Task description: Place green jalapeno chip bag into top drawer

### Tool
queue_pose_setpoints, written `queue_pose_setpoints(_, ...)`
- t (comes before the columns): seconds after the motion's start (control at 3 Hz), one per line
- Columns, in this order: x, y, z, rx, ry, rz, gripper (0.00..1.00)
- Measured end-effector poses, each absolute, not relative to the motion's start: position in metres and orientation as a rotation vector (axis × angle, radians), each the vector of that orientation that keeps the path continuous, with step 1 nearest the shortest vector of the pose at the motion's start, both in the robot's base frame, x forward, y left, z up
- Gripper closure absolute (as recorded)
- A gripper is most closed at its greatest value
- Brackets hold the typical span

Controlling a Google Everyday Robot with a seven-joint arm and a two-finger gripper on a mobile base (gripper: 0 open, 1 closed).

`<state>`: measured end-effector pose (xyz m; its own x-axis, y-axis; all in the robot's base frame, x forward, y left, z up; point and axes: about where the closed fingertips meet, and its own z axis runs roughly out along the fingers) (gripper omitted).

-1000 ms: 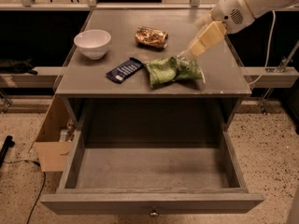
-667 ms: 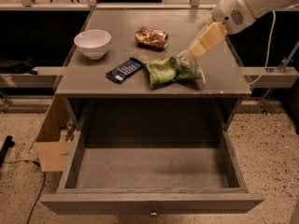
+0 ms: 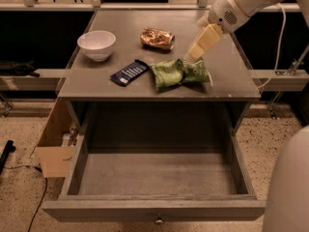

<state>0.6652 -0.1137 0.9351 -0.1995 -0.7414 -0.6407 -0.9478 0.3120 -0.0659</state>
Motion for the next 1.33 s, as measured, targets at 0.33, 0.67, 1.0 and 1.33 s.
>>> queue_pose_setpoints(0.33, 0.679, -0.115, 0.926, -1.500, 2.019, 0.439, 0.00)
queue_pose_setpoints(0.67, 0.683, -0.126, 0.914, -1.484, 2.048, 0.427, 0.00)
queue_pose_setpoints(1.0, 0.674, -0.143, 0.897, -1.446, 2.092, 0.432, 0.00)
queue_pose_setpoints(1.33, 0.665, -0.149, 0.882, -1.435, 2.123, 0.445, 0.00)
